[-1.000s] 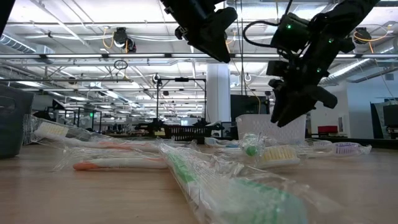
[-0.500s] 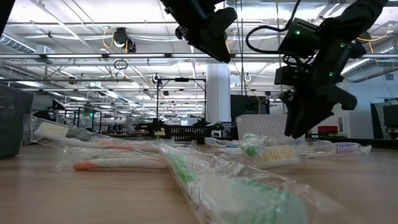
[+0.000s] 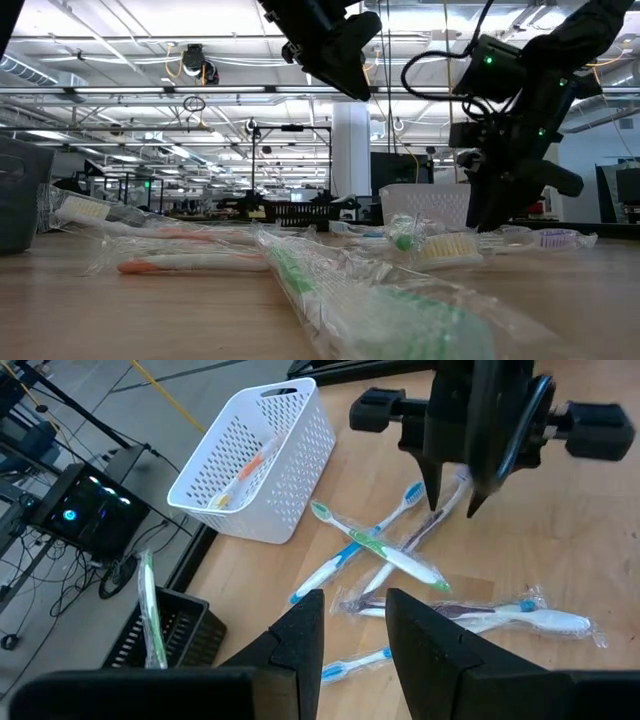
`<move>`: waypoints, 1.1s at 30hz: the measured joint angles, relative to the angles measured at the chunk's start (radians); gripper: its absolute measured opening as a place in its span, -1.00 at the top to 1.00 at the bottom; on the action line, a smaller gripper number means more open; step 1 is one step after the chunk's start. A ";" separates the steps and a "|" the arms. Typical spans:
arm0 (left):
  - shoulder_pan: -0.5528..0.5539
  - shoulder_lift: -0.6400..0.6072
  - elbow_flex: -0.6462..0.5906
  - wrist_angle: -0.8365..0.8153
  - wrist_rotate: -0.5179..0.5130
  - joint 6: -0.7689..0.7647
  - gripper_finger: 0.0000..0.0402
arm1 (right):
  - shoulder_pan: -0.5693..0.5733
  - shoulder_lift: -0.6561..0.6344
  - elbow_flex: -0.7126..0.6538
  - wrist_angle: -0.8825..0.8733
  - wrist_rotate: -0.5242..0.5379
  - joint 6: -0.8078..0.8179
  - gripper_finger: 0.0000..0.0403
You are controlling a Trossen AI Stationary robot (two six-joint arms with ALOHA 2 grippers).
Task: Pick & Place Toothbrushes
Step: Put the violet toothbrush into the transparent bin
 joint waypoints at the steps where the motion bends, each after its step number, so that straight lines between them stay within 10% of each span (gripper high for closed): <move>1: 0.000 0.000 0.000 0.000 0.000 -0.002 0.44 | -0.003 0.009 0.000 -0.005 0.004 0.009 0.35; 9: 0.000 0.000 0.000 0.000 0.000 -0.005 0.44 | -0.019 0.116 0.005 0.009 0.004 0.040 0.41; 16: 0.000 0.000 0.000 0.000 0.000 -0.005 0.44 | -0.019 0.091 0.003 0.013 0.012 0.029 0.93; 33: 0.002 0.000 0.000 0.006 0.000 -0.005 0.44 | -0.017 -0.065 0.065 -0.031 0.022 0.025 0.99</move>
